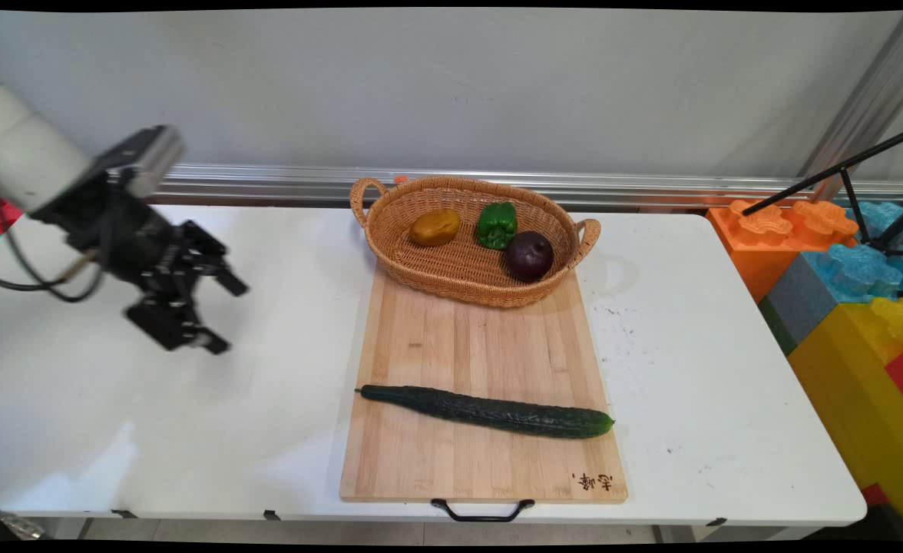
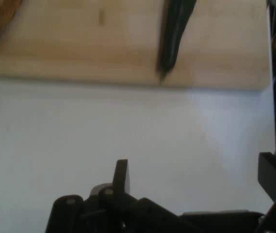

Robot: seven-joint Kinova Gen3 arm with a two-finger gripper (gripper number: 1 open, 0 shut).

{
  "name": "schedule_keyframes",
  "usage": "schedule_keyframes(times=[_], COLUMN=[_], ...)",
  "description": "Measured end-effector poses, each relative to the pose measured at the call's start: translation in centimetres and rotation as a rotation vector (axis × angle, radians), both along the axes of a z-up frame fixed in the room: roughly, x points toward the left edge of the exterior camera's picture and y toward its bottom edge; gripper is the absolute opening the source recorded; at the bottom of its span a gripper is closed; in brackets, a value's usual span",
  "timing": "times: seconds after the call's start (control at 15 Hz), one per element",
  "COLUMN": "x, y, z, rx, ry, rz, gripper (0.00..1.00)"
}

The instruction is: Pick up the cucumber from the cutting board

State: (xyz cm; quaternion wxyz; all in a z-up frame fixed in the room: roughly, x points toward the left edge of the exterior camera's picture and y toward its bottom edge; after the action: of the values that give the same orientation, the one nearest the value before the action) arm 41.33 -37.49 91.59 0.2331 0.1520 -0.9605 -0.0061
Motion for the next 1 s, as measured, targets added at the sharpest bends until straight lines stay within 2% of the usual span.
schedule_keyframes(times=[0.4, 0.73, 1.0], x=[-8.4, -14.6, -18.0], y=[-1.9, -3.7, -3.9], z=[-1.2, -4.4, -7.8], rx=[0.013, 0.022, 0.029], ry=[0.075, 0.102, 0.089], rz=[-0.065, -0.137, -0.169], gripper=[1.00, 1.00, 1.00])
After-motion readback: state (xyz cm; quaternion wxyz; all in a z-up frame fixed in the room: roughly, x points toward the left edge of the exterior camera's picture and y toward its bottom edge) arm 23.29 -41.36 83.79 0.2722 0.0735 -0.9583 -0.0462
